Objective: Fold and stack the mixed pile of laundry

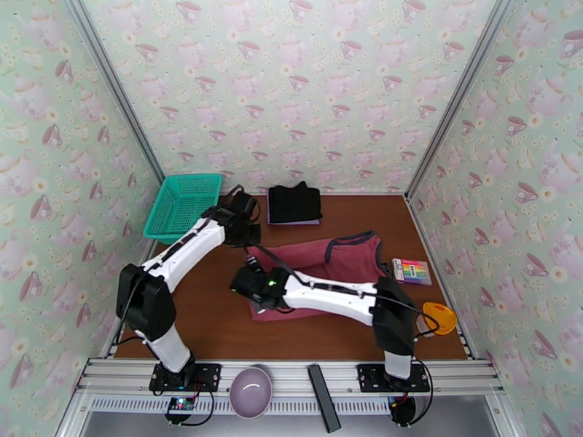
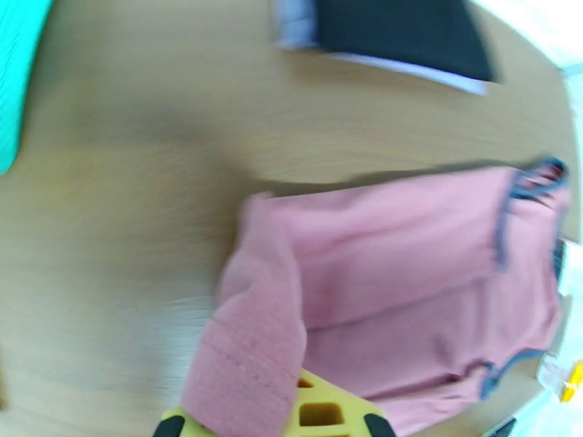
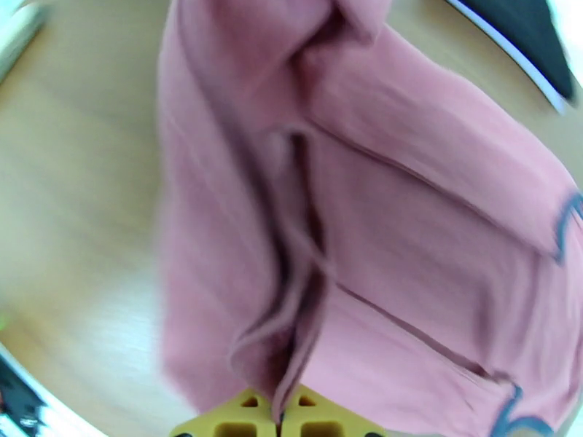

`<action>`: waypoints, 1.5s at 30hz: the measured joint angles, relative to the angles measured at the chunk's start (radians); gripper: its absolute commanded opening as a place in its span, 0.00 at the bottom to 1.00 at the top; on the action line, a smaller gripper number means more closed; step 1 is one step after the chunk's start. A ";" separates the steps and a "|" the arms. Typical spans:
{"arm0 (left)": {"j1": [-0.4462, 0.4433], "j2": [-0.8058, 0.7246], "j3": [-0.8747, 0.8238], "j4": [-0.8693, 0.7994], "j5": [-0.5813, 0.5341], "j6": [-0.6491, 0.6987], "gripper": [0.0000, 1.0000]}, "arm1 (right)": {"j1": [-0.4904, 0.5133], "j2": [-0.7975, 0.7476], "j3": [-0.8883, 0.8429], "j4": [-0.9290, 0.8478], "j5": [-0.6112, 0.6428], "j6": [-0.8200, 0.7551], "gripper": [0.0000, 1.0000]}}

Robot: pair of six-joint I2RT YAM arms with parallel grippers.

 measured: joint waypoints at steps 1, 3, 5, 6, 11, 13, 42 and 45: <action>-0.026 0.030 0.043 -0.004 0.002 -0.003 0.00 | -0.007 -0.019 -0.039 0.000 0.013 0.016 0.00; -0.072 0.101 0.126 -0.014 0.005 -0.010 0.00 | -0.019 -0.046 -0.104 -0.008 0.035 0.045 0.00; -0.111 0.186 0.208 -0.029 0.005 -0.011 0.00 | -0.029 -0.062 -0.150 -0.021 0.055 0.072 0.00; -0.129 0.235 0.251 -0.038 0.005 -0.014 0.00 | -0.033 -0.068 -0.171 -0.029 0.068 0.085 0.00; -0.191 0.436 0.418 -0.098 0.001 -0.019 0.00 | -0.059 -0.086 -0.234 -0.068 0.120 0.126 0.00; -0.204 0.494 0.469 -0.126 -0.003 -0.019 0.00 | -0.071 -0.089 -0.252 -0.080 0.138 0.134 0.00; -0.195 0.726 0.748 -0.233 -0.158 -0.017 0.70 | -0.125 0.012 -0.299 -0.078 0.190 0.155 0.35; -0.184 0.722 0.764 -0.225 -0.175 -0.010 0.78 | -0.145 -0.014 -0.299 -0.100 0.204 0.158 0.42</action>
